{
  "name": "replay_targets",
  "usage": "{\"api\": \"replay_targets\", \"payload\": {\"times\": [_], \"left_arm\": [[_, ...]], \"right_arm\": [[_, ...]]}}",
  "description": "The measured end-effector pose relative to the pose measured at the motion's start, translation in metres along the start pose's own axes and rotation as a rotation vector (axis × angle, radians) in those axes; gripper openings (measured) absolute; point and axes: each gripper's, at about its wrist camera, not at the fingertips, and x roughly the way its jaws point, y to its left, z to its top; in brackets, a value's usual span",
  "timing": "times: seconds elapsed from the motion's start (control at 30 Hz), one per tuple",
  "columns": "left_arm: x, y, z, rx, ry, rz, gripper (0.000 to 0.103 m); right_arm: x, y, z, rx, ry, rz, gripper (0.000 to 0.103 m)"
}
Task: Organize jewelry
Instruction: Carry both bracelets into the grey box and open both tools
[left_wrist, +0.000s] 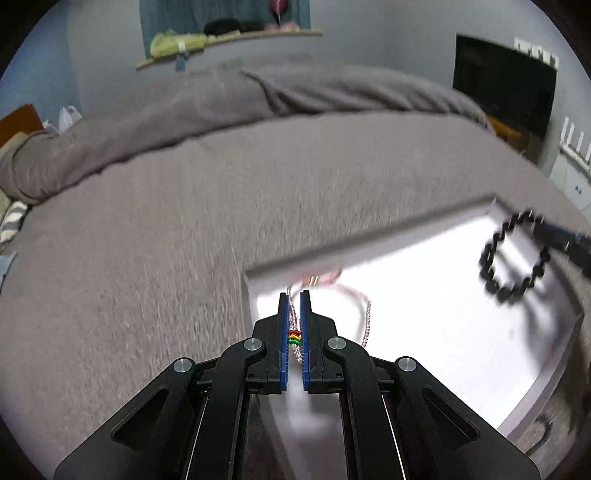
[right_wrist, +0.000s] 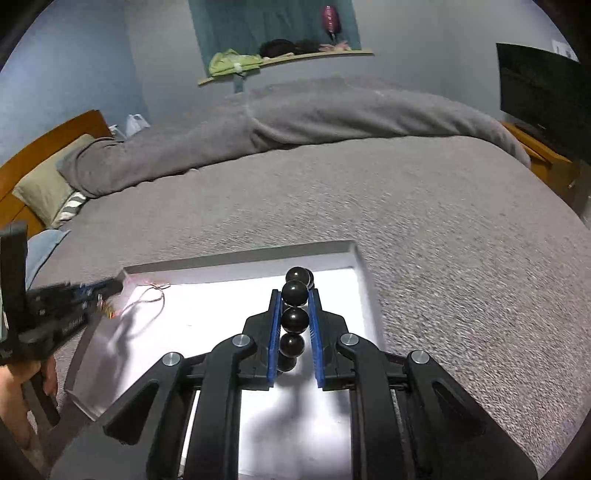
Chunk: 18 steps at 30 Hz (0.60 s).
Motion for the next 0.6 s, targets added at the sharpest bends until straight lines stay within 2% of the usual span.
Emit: {"api": "replay_targets", "payload": {"times": [0.13, 0.23, 0.37, 0.4, 0.43, 0.47, 0.53, 0.57, 0.6], "left_arm": [[0.015, -0.002, -0.005, 0.017, 0.071, 0.009, 0.006], [0.018, -0.005, -0.007, 0.031, 0.082, 0.015, 0.008], [0.014, -0.003, -0.008, 0.026, 0.059, 0.016, 0.024], [0.012, -0.001, -0.009, 0.019, 0.053, 0.01, 0.025], [0.009, 0.0, -0.01, 0.01, 0.049, 0.003, 0.025], [0.008, 0.0, -0.01, 0.005, 0.046, -0.003, 0.028], [0.0, 0.0, -0.013, -0.007, 0.021, -0.023, 0.037], [-0.003, -0.002, -0.014, -0.008, 0.012, -0.021, 0.051], [-0.009, -0.002, -0.016, -0.009, -0.004, -0.014, 0.057]], "right_arm": [[0.004, -0.004, -0.004, 0.0, 0.015, -0.01, 0.014], [0.01, -0.004, -0.008, -0.001, 0.034, -0.006, 0.014], [0.014, -0.004, -0.01, -0.002, 0.047, 0.008, 0.016], [0.014, -0.004, -0.01, -0.003, 0.048, 0.008, 0.016], [0.014, -0.004, -0.01, -0.003, 0.045, 0.009, 0.019], [0.014, -0.005, -0.009, -0.002, 0.042, 0.012, 0.032], [0.011, -0.005, -0.009, -0.002, 0.027, 0.015, 0.05], [0.009, -0.004, -0.009, -0.006, 0.016, 0.017, 0.05], [0.007, -0.003, -0.009, -0.01, 0.012, 0.016, 0.05]]}}
